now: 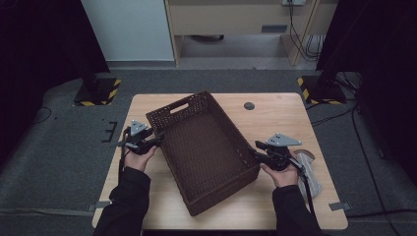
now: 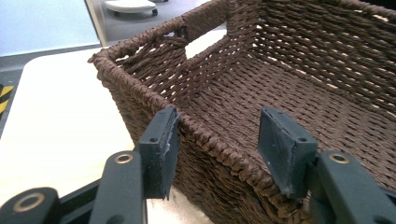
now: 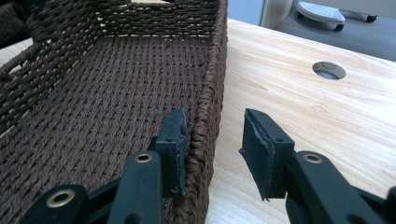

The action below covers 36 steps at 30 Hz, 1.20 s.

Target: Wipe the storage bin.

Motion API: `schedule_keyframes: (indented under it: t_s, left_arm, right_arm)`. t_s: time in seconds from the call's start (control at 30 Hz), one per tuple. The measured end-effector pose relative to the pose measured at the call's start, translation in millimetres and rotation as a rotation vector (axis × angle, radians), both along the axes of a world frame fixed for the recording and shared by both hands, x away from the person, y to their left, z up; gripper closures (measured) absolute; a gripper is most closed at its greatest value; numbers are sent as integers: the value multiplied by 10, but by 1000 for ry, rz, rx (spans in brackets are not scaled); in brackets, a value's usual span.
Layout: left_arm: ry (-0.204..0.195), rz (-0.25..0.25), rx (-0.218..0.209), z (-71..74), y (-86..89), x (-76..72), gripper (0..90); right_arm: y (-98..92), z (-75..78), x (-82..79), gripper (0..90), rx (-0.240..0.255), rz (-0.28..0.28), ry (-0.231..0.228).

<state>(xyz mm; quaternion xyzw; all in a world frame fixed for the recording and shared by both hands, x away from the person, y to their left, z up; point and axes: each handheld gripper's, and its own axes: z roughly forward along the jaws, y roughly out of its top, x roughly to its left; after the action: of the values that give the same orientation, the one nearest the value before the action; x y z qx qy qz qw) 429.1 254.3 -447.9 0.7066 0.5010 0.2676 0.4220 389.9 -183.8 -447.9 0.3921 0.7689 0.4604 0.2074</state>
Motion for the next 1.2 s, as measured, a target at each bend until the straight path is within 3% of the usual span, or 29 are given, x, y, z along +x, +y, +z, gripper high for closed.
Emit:
schedule_keyframes:
  t_s: [0.2,0.27,0.37,0.57,0.67,0.83,0.9,1.0,1.2]
  left_arm:
    - [9,-10,-6,29,14,-68,449]
    - [-3,-19,-34,54,19,-126,436]
    - [-7,-37,-37,76,13,-224,420]
    - [-7,-63,-60,71,-37,-447,406]
    - [6,-69,-38,69,-94,-507,398]
    - [26,-68,-4,23,-155,-508,403]
    - [31,-68,0,-7,-165,-484,412]
    - [24,-64,8,-12,-172,-460,416]
    - [28,-59,-38,-34,-97,-378,461]
  right_arm:
    - [34,-9,-17,729,8,9,6]
    - [54,-9,-31,763,0,20,6]
    - [87,-20,-66,774,-24,2,-1]
    - [100,-14,-152,776,7,-19,27]
    - [131,0,-231,765,7,-17,43]
    - [140,13,-270,729,5,-7,39]
    - [132,36,-259,675,13,-20,15]
    - [108,87,-239,664,12,-27,-20]
    - [83,146,-144,660,26,-27,-43]
